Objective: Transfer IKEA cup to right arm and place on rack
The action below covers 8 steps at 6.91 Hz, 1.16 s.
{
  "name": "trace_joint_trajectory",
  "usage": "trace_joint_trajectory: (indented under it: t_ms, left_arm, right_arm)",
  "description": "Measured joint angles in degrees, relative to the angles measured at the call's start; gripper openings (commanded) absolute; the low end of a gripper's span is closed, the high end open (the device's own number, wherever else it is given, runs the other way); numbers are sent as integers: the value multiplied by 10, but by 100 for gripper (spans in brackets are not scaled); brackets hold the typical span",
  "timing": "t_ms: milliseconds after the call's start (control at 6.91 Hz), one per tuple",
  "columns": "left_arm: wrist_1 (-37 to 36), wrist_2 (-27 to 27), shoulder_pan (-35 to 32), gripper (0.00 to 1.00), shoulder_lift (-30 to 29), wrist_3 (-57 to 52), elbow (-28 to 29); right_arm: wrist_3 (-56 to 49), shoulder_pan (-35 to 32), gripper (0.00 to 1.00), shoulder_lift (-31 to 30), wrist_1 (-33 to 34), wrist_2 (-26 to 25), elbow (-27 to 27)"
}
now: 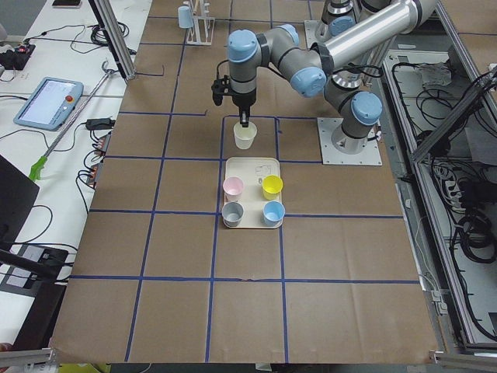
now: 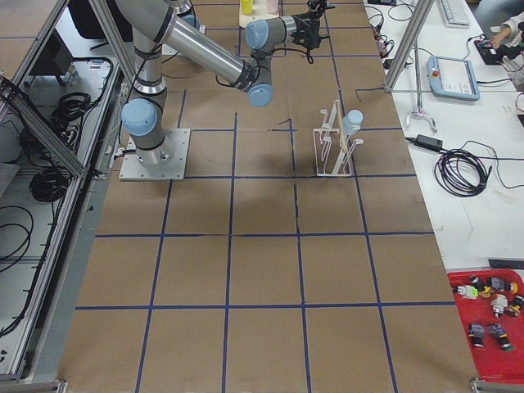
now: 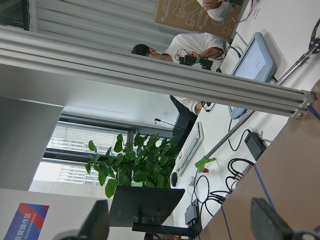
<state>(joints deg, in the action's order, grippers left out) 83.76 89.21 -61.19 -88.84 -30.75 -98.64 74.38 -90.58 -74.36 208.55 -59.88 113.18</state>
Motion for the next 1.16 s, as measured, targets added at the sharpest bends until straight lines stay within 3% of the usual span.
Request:
trace_joint_trajectory:
  t_ms: [434, 869, 1158]
  left_arm:
    - [18, -98, -45, 0, -68, -13, 133]
    - [-61, -248, -66, 0, -84, -65, 130]
    - [-185, -318, -95, 0, -77, -90, 72]
  right_arm:
    - [6, 0, 100, 0, 0, 0, 0]
    - [6, 0, 100, 1, 0, -1, 1]
    - [11, 0, 100, 1, 0, -1, 1]
